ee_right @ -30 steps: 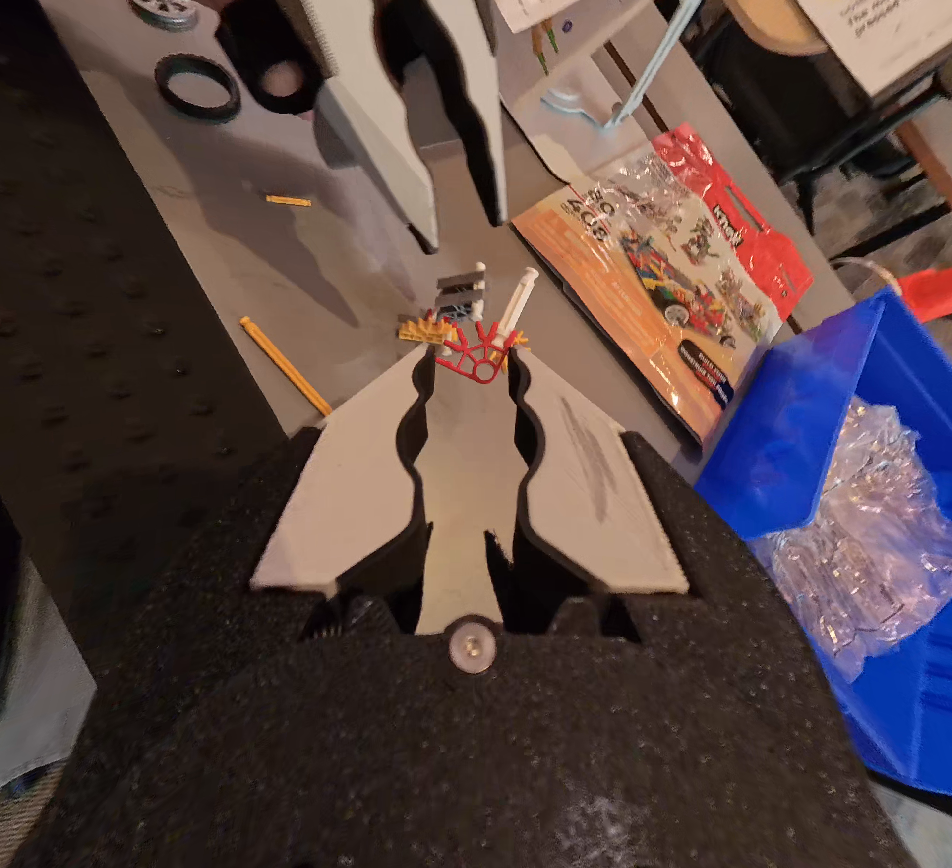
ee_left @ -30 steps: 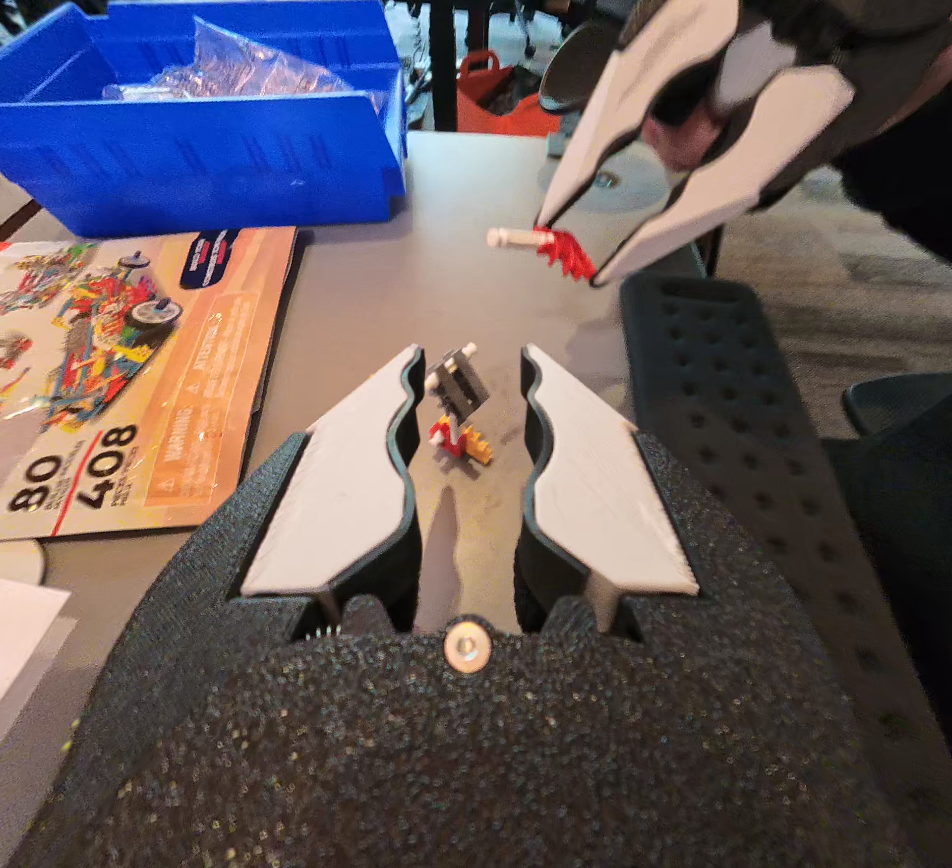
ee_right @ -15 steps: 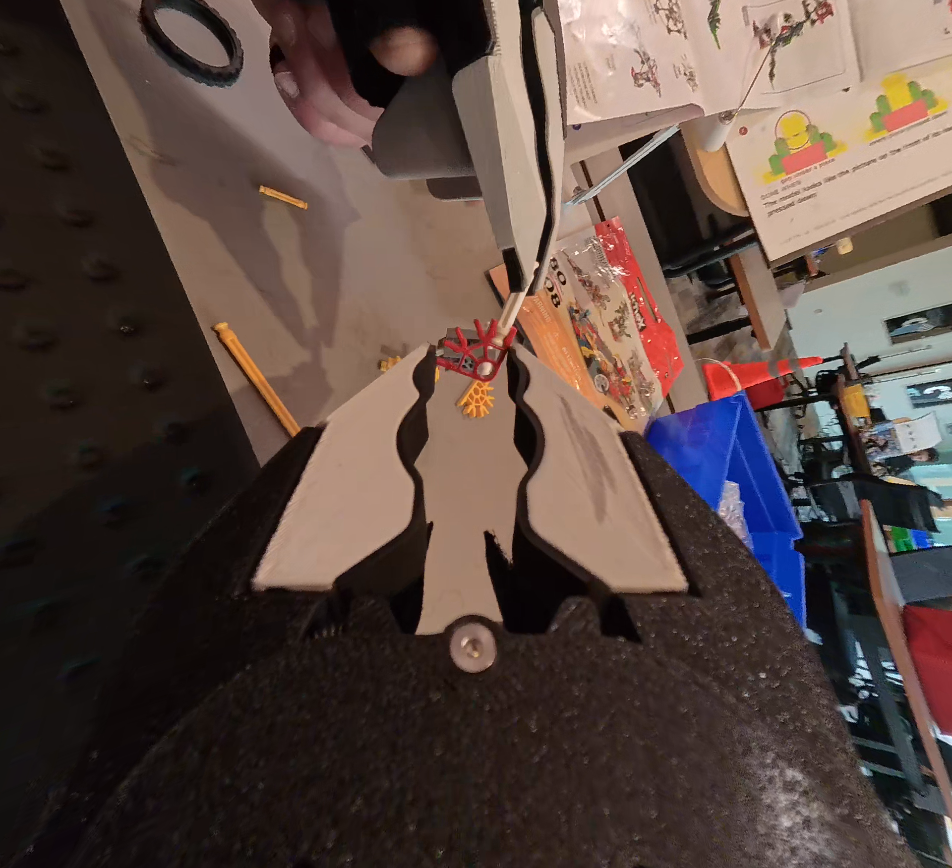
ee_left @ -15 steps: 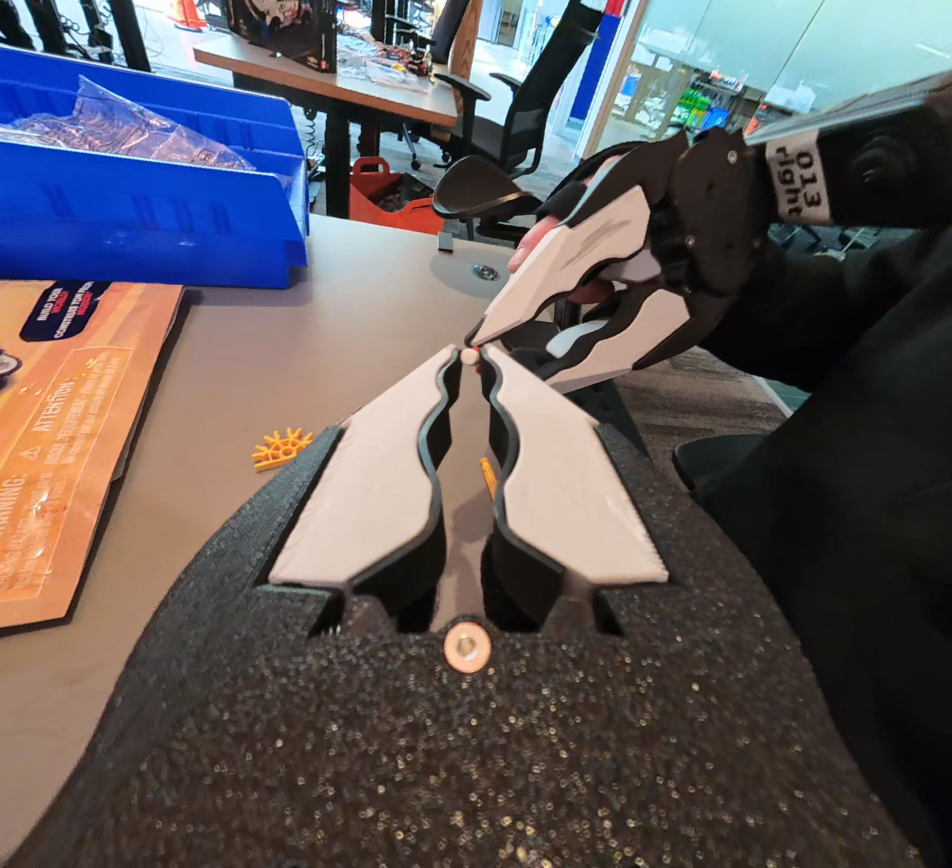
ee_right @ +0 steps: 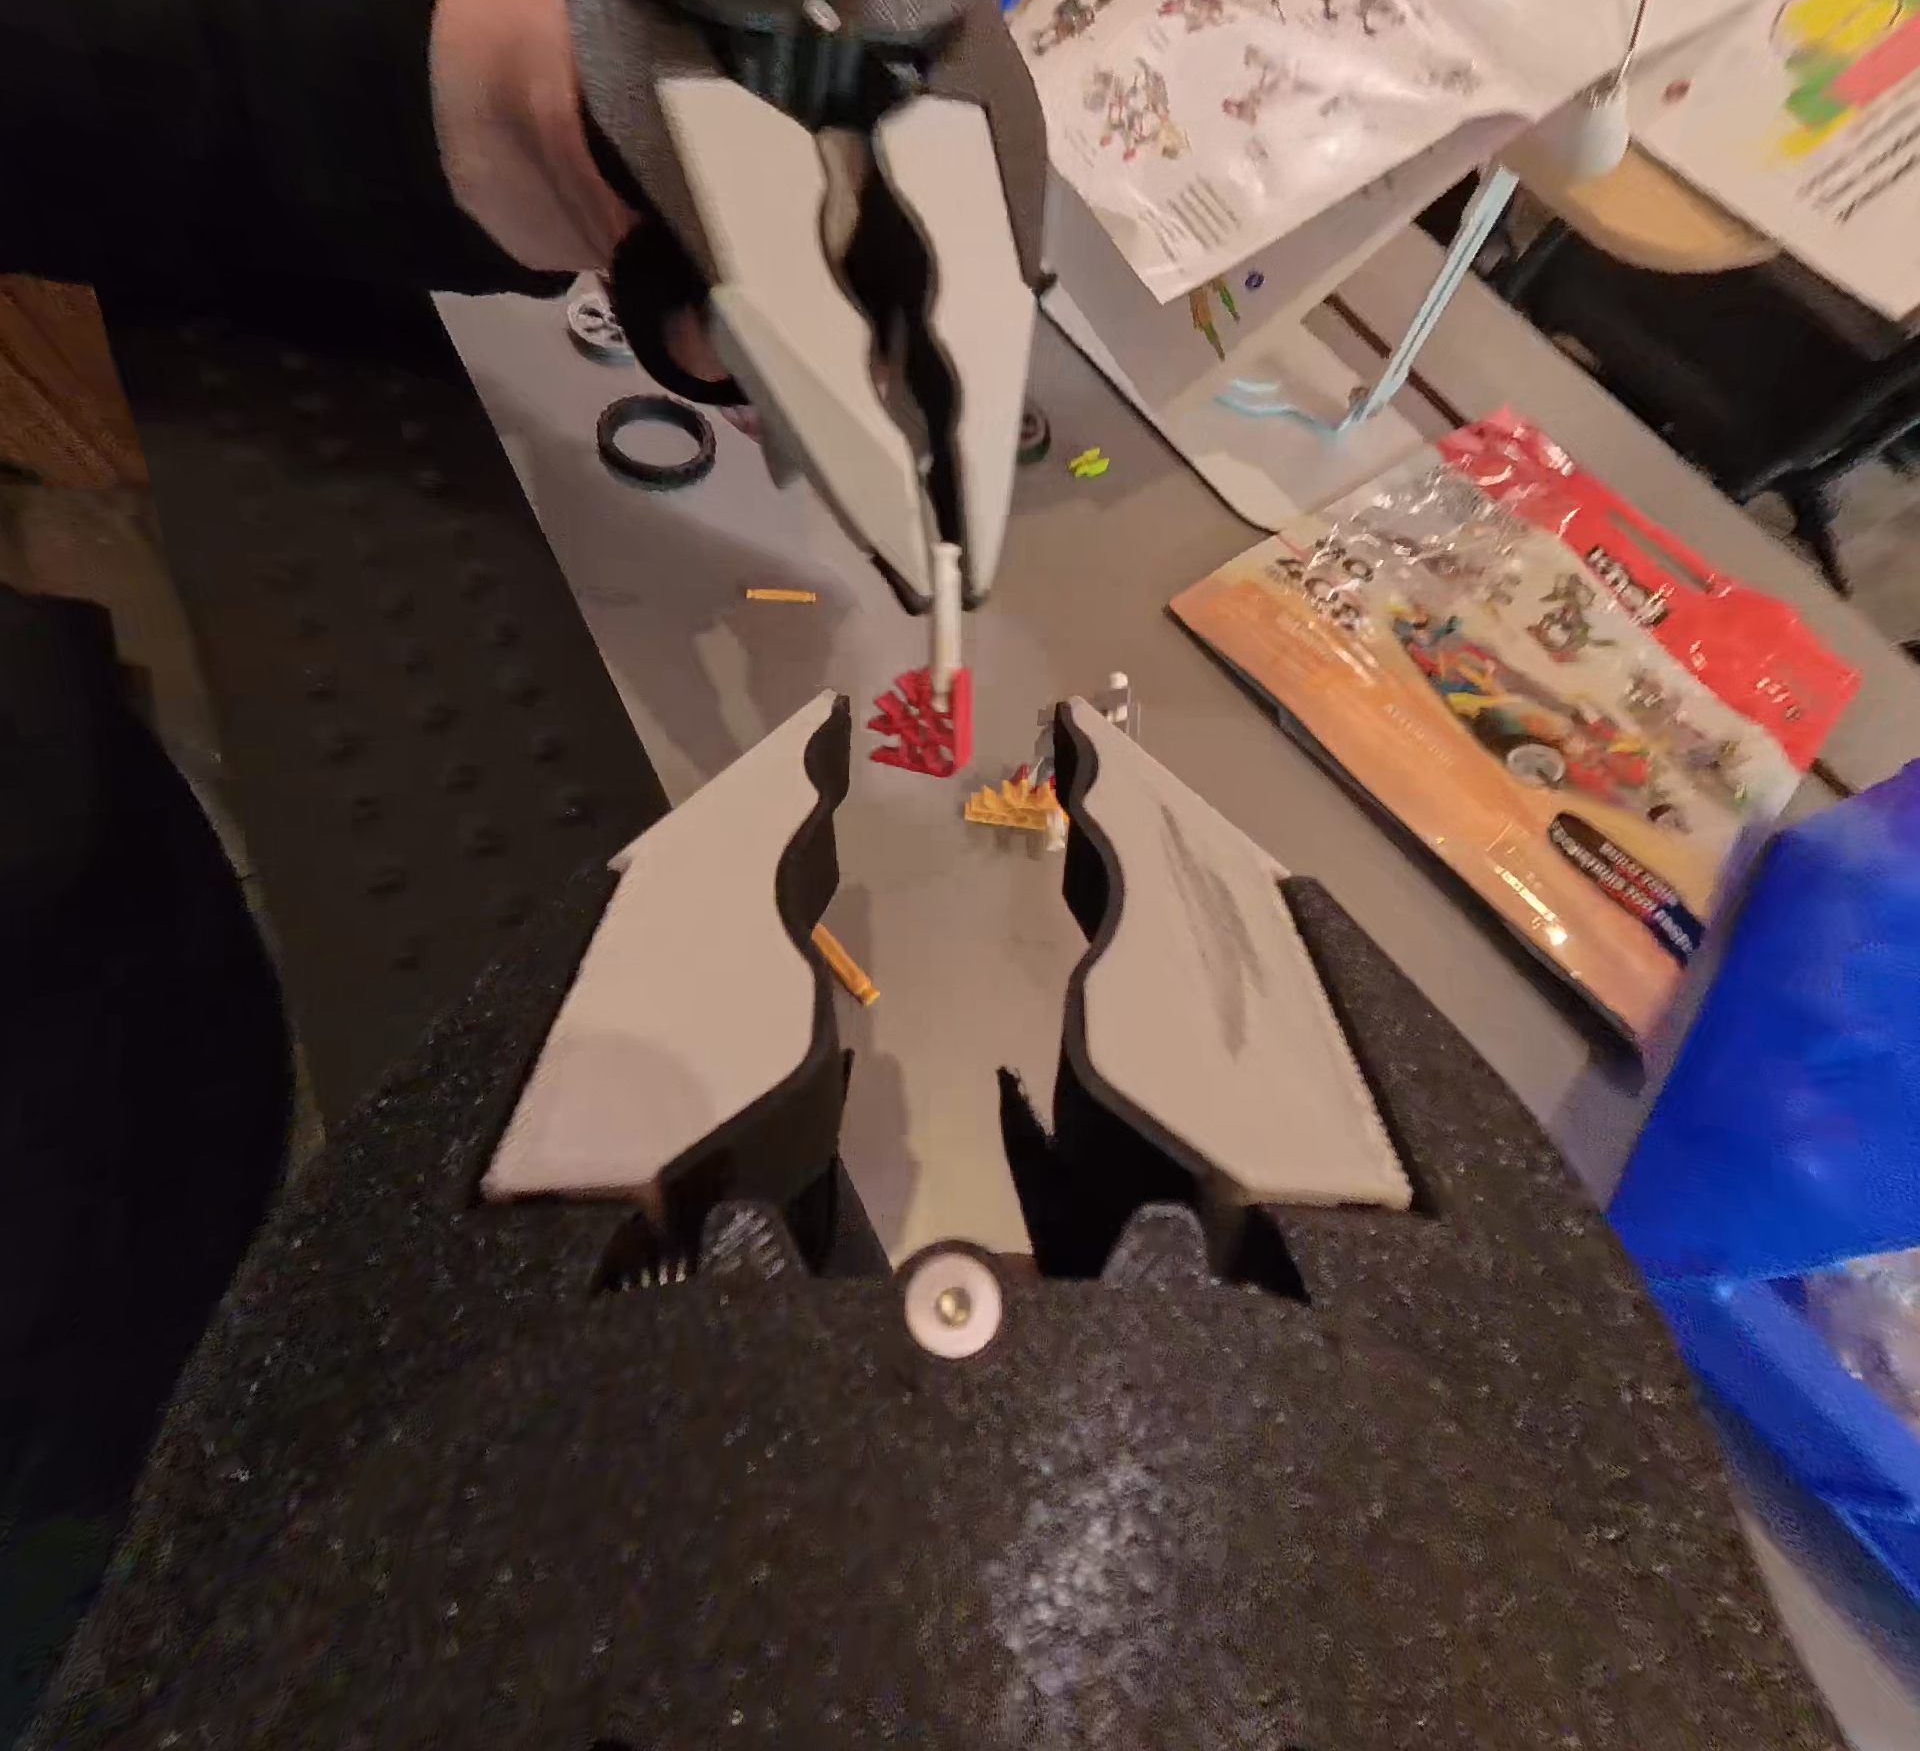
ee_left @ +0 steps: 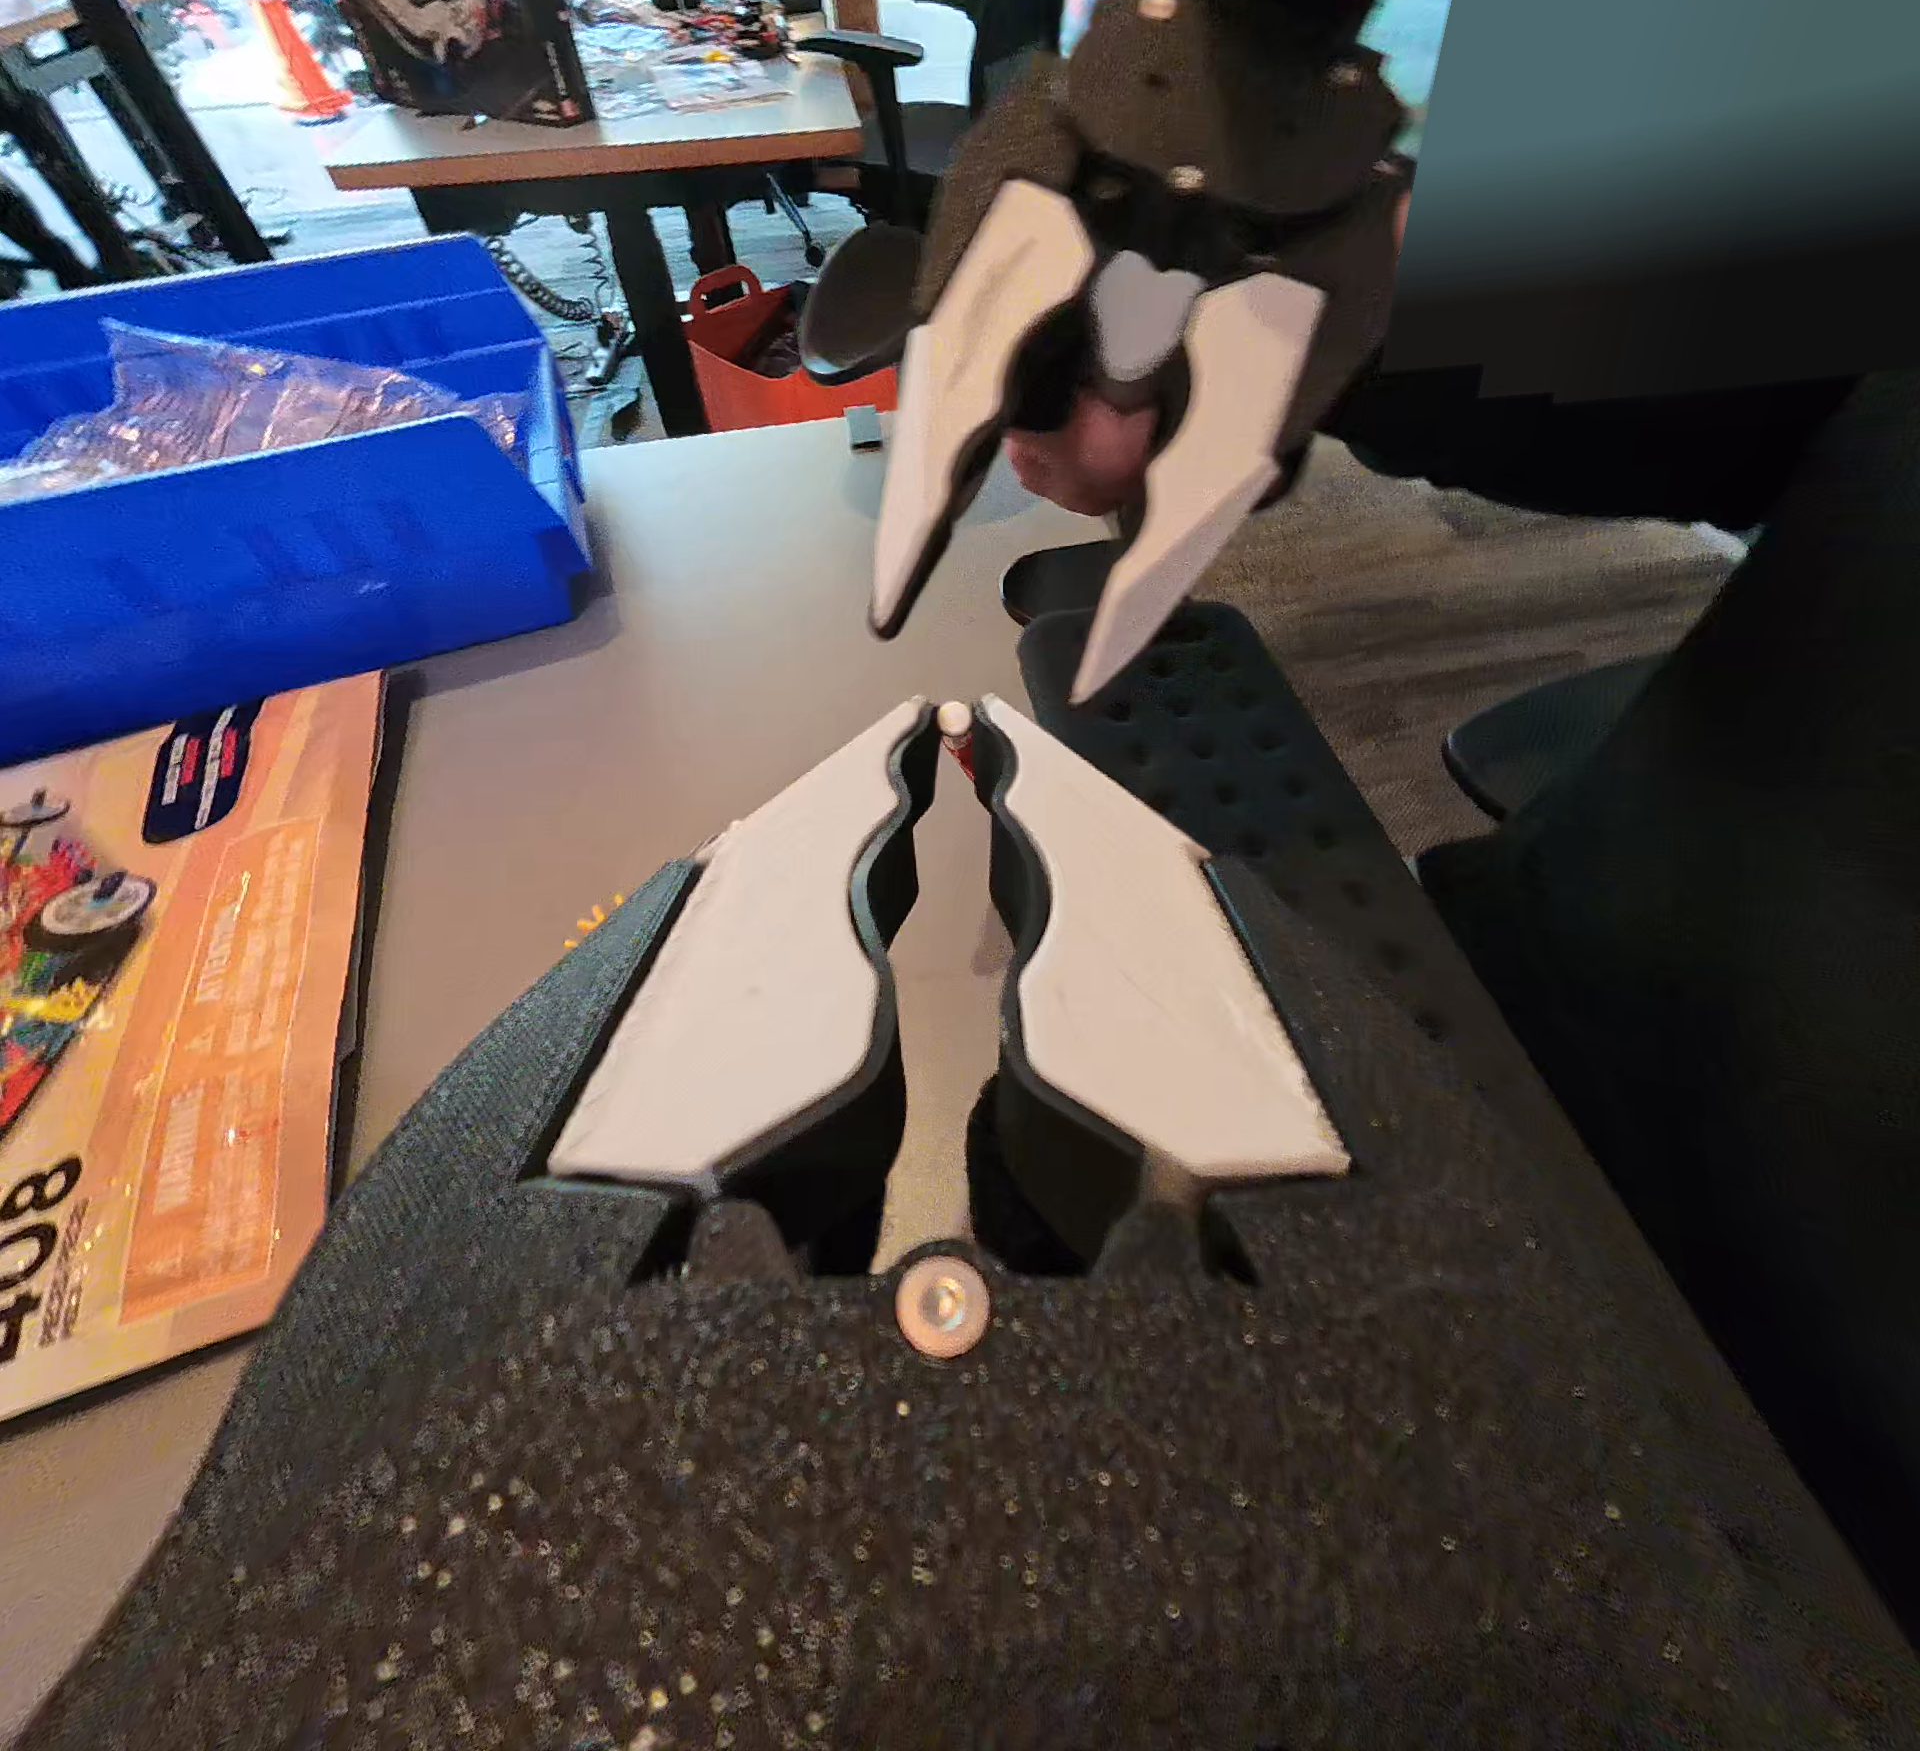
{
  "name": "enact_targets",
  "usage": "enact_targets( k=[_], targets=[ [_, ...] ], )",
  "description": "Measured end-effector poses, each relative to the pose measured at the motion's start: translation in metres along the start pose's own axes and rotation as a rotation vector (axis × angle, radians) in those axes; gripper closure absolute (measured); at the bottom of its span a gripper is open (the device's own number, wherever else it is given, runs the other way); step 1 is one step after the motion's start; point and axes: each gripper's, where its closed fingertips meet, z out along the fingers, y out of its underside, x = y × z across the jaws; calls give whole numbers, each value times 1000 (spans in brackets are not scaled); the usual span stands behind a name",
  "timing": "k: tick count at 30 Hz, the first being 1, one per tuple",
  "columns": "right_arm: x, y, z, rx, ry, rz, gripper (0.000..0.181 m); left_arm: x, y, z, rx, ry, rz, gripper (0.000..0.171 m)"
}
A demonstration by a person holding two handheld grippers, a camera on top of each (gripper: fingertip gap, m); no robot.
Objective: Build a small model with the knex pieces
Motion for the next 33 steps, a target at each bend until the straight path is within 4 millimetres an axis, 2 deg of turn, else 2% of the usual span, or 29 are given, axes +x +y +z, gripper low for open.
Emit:
enact_targets(
  k=[2,5,8,12,14,15,18,22,26,33],
  targets=[
    [-2,8,5,-38,-45,20,151,7,0,2,-17,14,52,167],
    [-10,12,14,-69,-76,-9,172,10,1,4,-28,12,92,167],
    [-13,12,19,-72,-84,-20,172,12,2,4,-28,27,101,167],
    [-15,13,21,-67,-103,21,159,15,4,5,-30,53,115,167],
    [-18,13,21,-63,-120,16,160,16,4,5,-33,60,128,167],
    [-20,14,21,-64,-125,9,169,17,3,5,-31,64,132,167],
    [-20,13,22,-60,-122,1,171,18,3,5,-27,68,132,167],
    [-11,14,19,-55,-82,38,176,8,3,5,-32,25,124,166],
    [-4,23,18,-71,-42,83,176,0,2,2,-28,-9,113,162],
    [19,54,23,-186,105,153,176,-34,19,1,-124,-163,108,140]
  ],
)
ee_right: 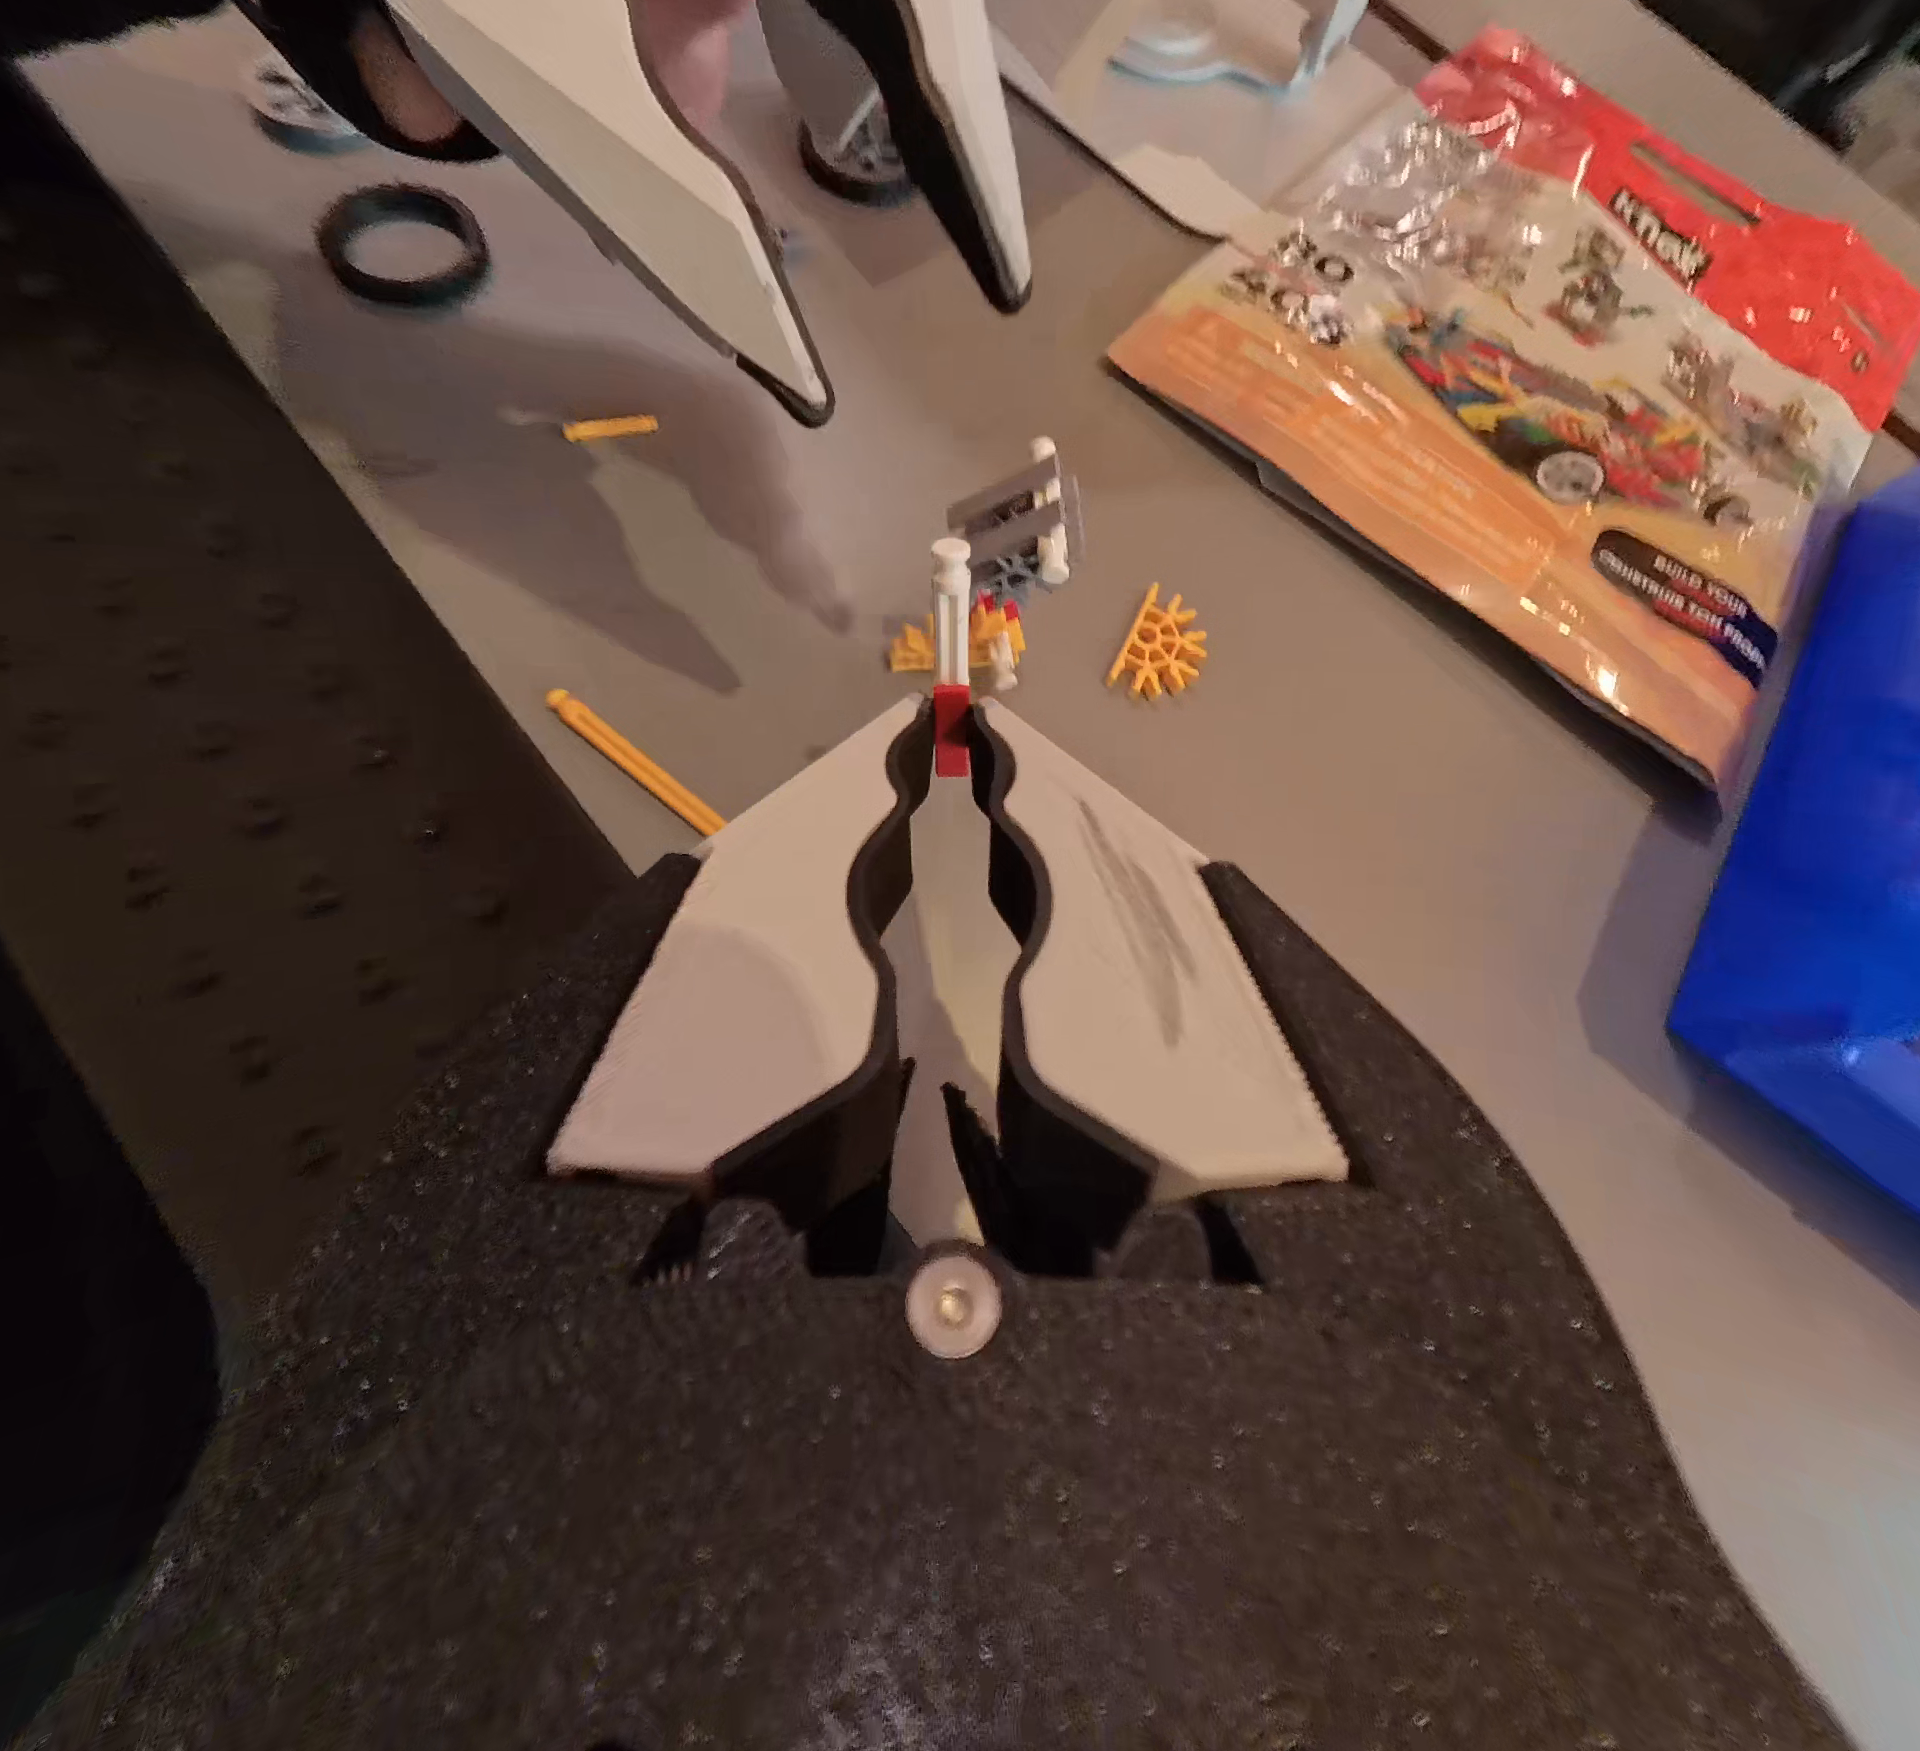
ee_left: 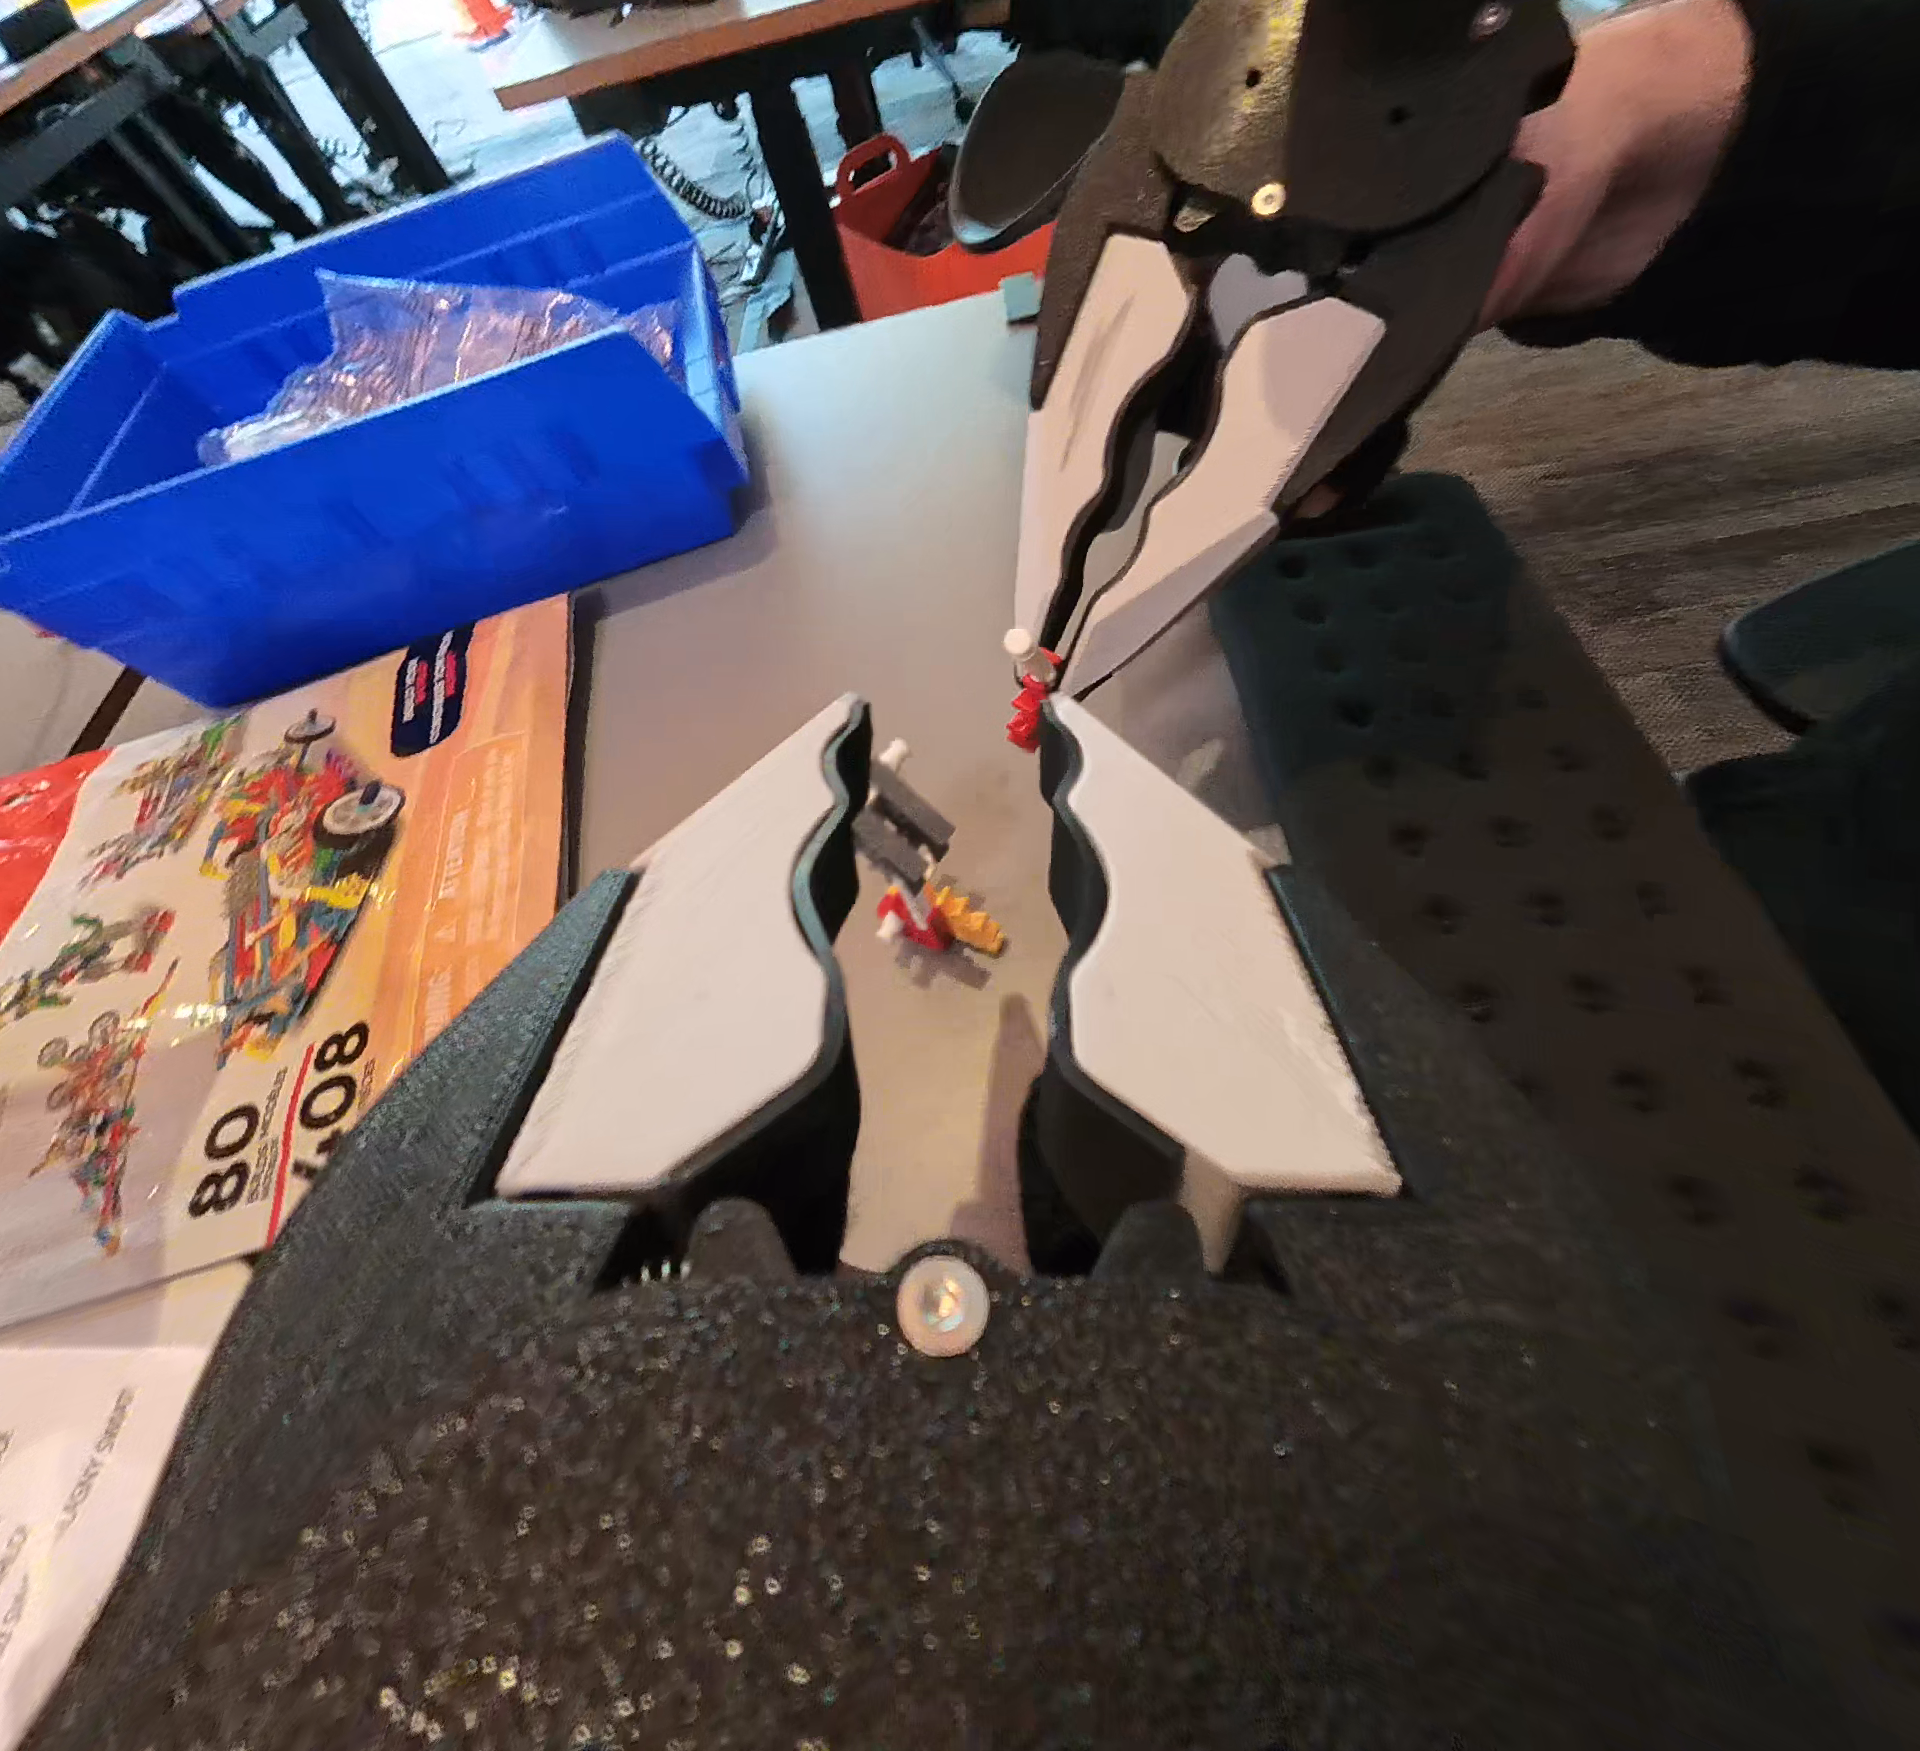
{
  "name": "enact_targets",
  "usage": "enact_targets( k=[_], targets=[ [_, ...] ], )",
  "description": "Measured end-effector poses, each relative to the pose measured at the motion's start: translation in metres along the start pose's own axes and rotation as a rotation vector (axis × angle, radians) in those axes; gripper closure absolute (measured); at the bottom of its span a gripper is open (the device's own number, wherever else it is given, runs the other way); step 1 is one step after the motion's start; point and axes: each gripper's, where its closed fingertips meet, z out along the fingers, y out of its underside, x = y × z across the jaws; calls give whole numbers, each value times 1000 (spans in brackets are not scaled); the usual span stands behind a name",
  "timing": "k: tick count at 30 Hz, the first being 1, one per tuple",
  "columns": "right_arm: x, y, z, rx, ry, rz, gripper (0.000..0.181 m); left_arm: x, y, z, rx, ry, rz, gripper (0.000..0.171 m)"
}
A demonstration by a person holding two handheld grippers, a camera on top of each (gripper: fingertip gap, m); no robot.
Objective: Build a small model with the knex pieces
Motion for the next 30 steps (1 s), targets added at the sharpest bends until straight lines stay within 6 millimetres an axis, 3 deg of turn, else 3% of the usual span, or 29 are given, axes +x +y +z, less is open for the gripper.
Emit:
enact_targets(
  k=[5,9,11,16,25,30],
  targets=[
    [8,19,17,-97,73,28,176,-10,21,7,-70,-21,-29,126],
    [12,23,27,-124,116,22,176,-14,21,7,-60,-37,-35,124],
    [12,22,28,-125,139,-4,176,-9,17,5,-61,-34,-7,132],
    [11,12,15,-82,237,-100,176,7,8,8,-86,-20,-21,143],
    [22,-11,-14,-86,658,-546,176,24,-9,16,-2,77,-177,152],
    [17,-18,-16,-67,722,-670,176,26,-5,23,-17,76,-201,154]
  ],
)
